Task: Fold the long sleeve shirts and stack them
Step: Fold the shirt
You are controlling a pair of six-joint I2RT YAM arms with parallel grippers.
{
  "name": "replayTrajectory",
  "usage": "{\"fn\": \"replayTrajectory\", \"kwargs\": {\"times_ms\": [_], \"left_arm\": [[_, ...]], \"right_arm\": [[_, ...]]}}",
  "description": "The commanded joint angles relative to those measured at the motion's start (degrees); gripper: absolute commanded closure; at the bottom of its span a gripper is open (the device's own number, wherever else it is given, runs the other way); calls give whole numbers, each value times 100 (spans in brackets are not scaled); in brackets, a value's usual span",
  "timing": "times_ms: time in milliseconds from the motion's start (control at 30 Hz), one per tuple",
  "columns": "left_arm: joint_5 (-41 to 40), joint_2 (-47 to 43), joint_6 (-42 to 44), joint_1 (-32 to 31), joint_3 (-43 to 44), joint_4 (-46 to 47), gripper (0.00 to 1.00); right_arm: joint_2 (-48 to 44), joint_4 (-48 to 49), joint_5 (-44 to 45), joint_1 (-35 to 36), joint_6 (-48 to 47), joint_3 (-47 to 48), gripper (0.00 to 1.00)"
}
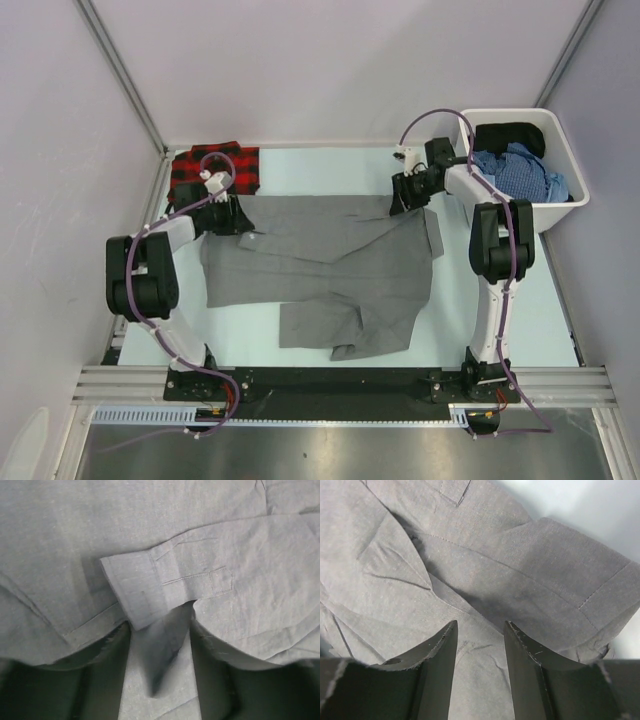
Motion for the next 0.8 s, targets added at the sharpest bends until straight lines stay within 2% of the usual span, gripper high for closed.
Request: {"fn": "replayTrajectory", "kwargs": {"times_ms": [0, 67, 133, 167, 200, 233, 267, 300, 367, 500, 600, 767], "left_arm": [[-26, -377, 360, 162, -36, -285, 39], [-193, -675, 686, 373, -28, -706, 36], [-133, -904, 1625, 487, 42, -1181, 36], [-28, -1019, 2064, 488, 60, -1749, 36], [95, -1316, 3008, 488, 25, -2059, 35], [331, -1432, 3565, 470, -36, -2436, 34], [395, -1572, 4110, 479, -80, -3258, 34], [439, -1765, 5230, 479, -124, -3710, 34], [230, -2012, 6325, 479, -509, -4440, 34], [35, -2723, 7732, 479, -1388, -5050, 33], [-192, -3120, 8184, 470, -1960, -5059, 33], [-431, -3226, 8221, 479, -2391, -4876, 34]], "right_arm": [[-522, -378, 72, -19, -310, 257, 52], [-847, -511, 168, -28, -530, 82, 52], [-1197, -781, 152, -36, -836, -180, 52], [-1322, -914, 4, -28, -1003, -295, 52], [-1453, -1046, -137, -28, -1162, -427, 52], [-1838, -1195, -391, -19, -1546, -898, 51], [-2050, -1214, -480, 7, -1776, -1190, 50], [-2331, -1223, -534, 33, -2022, -1585, 48], [-3095, -1240, -569, 130, -2697, -2587, 45], [-4142, -1416, -341, 813, -3255, -3836, 43], [-4846, -1145, -165, 1272, -3054, -4645, 41], [-5286, -890, -51, 2239, -2596, -5331, 40]]}}
